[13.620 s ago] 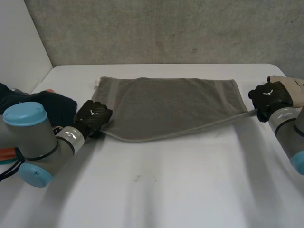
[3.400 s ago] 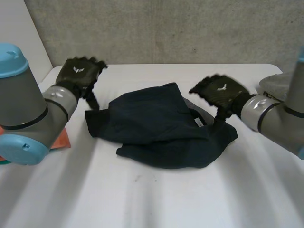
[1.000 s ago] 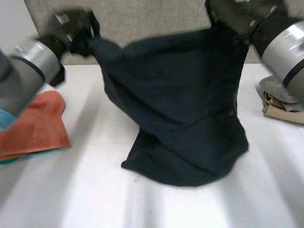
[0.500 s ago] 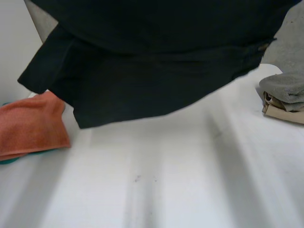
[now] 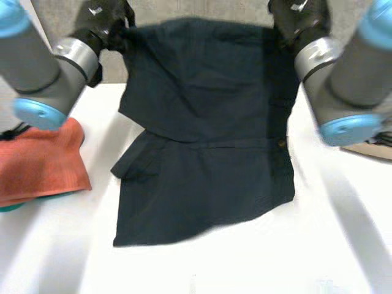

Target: Fold the laundry.

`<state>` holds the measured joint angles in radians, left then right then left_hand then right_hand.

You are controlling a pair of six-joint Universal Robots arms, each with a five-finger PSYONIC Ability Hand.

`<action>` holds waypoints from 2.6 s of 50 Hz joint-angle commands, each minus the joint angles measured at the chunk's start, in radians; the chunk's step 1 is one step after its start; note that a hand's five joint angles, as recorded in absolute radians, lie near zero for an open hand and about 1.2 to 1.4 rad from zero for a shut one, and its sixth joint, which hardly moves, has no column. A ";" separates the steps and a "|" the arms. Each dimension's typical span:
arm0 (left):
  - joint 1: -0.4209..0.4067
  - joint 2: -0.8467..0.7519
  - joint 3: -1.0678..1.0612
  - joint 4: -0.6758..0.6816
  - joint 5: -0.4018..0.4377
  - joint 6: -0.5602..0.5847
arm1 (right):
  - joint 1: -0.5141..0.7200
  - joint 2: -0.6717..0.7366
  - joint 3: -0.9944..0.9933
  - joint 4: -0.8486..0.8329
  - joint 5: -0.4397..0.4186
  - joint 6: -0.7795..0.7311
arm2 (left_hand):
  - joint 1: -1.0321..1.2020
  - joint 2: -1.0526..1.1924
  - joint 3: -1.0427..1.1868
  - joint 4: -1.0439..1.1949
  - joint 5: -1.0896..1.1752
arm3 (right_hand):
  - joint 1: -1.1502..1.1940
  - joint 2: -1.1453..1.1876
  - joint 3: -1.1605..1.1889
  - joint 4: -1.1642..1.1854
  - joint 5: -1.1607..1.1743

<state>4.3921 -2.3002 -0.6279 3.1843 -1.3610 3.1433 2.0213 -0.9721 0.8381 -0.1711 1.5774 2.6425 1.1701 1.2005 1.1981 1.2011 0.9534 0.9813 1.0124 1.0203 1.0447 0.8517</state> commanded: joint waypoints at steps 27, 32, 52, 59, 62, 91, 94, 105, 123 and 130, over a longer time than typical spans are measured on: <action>-0.032 0.590 -1.046 -0.012 -0.110 0.132 | -0.090 -0.168 0.592 0.332 -0.151 -0.010 | -0.919 -0.949 -0.947 -0.950 -0.876 | -0.492 -0.523 -0.531 -0.556 -0.537; -0.075 0.631 -1.265 0.019 -0.107 0.201 | -0.087 -0.168 0.716 0.220 -0.244 -0.015 | -0.825 -0.855 -0.852 -0.856 -0.782 | -0.374 -0.405 -0.413 -0.437 -0.419; -0.080 0.401 -1.310 0.141 -0.116 0.219 | -0.079 -0.002 0.697 0.007 -0.248 -0.047 | -0.658 -0.688 -0.686 -0.689 -0.615 | 0.415 0.384 0.376 0.352 0.370; -0.080 0.412 -1.306 0.270 -0.131 0.231 | -0.088 -0.040 0.743 0.018 -0.220 -0.047 | 0.226 0.196 0.198 0.195 0.268 | 0.415 0.384 0.376 0.352 0.370; -0.082 0.418 -1.306 0.293 -0.148 0.247 | -0.088 -0.132 0.791 0.027 -0.223 -0.050 | 0.226 0.196 0.198 0.195 0.268 | 0.415 0.384 0.376 0.352 0.370; -0.221 0.871 -1.316 -0.156 -0.164 0.423 | -0.130 -0.608 1.029 0.363 -0.177 -0.245 | 0.226 0.196 0.198 0.195 0.268 | -0.547 -0.578 -0.586 -0.610 -0.592; -0.220 0.808 -1.278 -0.065 -0.170 0.422 | -0.128 -0.599 1.059 0.230 -0.177 -0.098 | 0.226 0.196 0.198 0.195 0.268 | -0.594 -0.625 -0.633 -0.657 -0.639; -0.168 0.713 -1.156 -0.035 -0.171 0.414 | -0.096 -0.372 1.096 0.115 -0.238 0.116 | 0.226 0.196 0.198 0.195 0.268 | -0.594 -0.625 -0.633 -0.657 -0.639; -0.169 0.706 -1.130 -0.081 -0.176 0.382 | -0.055 -0.388 1.076 -0.061 -0.074 0.044 | 0.226 0.196 0.198 0.195 0.268 | 0.415 0.384 0.376 0.352 0.370; -0.192 0.829 -1.193 -0.299 -0.168 0.393 | -0.157 -0.661 1.079 0.234 -0.128 -0.215 | 0.226 0.196 0.198 0.195 0.268 | 0.415 0.384 0.376 0.352 0.370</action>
<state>4.2208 -1.5734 -1.7675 3.0657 -1.5375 3.5286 1.9544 -1.3900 1.9155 -0.1983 1.4961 2.6457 1.1394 1.1993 1.1932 1.2008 1.0037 1.0922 1.1712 1.1872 1.1967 1.0120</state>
